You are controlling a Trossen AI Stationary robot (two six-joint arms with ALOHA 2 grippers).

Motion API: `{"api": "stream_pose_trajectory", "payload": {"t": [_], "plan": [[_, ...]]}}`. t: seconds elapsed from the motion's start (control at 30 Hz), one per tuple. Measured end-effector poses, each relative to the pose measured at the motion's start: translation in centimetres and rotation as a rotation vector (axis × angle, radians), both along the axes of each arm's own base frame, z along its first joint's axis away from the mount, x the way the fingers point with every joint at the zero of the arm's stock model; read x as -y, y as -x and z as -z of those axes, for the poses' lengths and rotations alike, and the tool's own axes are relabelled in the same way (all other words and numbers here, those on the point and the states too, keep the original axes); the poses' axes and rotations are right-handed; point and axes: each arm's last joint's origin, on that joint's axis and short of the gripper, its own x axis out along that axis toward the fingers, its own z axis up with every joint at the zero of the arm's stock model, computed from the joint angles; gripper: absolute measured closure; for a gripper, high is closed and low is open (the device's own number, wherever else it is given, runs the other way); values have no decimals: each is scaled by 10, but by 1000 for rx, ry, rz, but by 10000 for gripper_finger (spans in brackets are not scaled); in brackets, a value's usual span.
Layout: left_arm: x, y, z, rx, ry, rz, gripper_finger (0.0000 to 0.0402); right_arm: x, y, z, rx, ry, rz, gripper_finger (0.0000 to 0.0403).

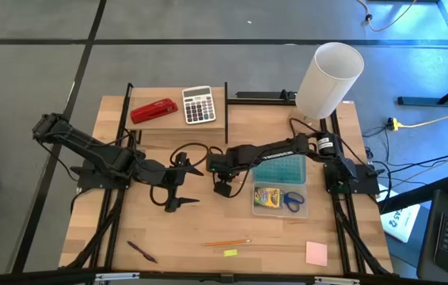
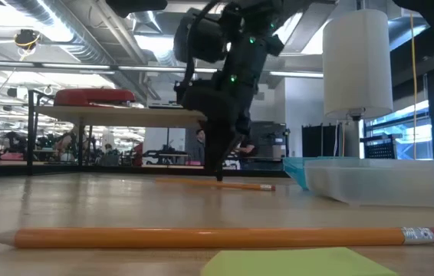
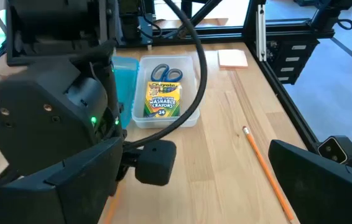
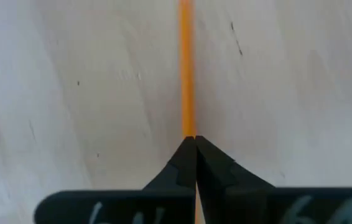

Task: Pack school essentials
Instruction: Put the top orange pencil into the blue supply box

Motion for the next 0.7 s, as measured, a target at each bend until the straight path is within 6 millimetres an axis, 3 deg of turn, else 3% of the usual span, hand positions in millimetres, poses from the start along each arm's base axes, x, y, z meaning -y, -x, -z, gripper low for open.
{"api": "stream_pose_trajectory", "payload": {"t": [0.37, 0.7], "plan": [[0, 0, 0, 0, 0, 0, 3, 2, -5, -18, 5, 15, -24, 401], [0, 0, 0, 0, 0, 0, 3, 7, -3, -20, -4, -208, -118, 356]]}}
